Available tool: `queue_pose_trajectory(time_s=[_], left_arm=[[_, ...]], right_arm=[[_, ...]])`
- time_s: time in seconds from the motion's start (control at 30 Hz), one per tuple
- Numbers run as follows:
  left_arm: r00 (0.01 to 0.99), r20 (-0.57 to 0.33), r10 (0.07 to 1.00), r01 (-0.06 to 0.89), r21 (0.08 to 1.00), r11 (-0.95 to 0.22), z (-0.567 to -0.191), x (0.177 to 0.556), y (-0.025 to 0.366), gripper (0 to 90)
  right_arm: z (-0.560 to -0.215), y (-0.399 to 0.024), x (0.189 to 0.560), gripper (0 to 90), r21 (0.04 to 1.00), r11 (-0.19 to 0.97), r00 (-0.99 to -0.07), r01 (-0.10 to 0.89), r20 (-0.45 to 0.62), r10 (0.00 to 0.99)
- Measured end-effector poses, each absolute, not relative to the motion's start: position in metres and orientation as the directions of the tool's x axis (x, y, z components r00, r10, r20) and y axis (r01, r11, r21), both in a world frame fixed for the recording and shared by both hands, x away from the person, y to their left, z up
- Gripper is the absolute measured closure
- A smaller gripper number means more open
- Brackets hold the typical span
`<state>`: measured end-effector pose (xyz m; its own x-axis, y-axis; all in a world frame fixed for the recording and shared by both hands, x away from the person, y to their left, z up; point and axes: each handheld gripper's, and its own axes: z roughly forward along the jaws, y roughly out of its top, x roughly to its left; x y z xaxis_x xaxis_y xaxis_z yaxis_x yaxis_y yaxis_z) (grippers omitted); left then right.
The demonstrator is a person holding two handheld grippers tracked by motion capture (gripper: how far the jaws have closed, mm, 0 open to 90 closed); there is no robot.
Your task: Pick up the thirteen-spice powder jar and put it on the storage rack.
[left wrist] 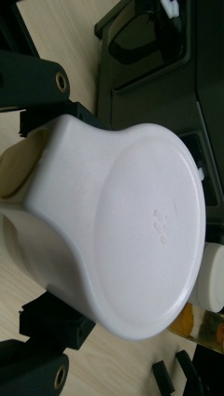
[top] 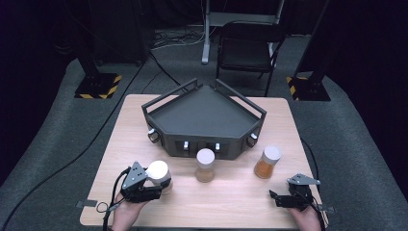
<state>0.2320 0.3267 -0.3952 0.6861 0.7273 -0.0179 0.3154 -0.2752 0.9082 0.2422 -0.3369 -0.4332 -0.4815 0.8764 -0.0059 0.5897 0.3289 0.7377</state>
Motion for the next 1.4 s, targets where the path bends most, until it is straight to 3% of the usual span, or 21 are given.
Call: queue_pose_trajectory(time_s=[1.4], left_arm=[[0.646, -0.012, 0.763, 0.314, 0.916, -0.251, -0.336, 0.271, 0.326, 30.1]], right_arm=[[-0.433, -0.337, 0.242, 6.6, 0.738, 0.329, -0.481, 0.59, -0.006, 0.877]])
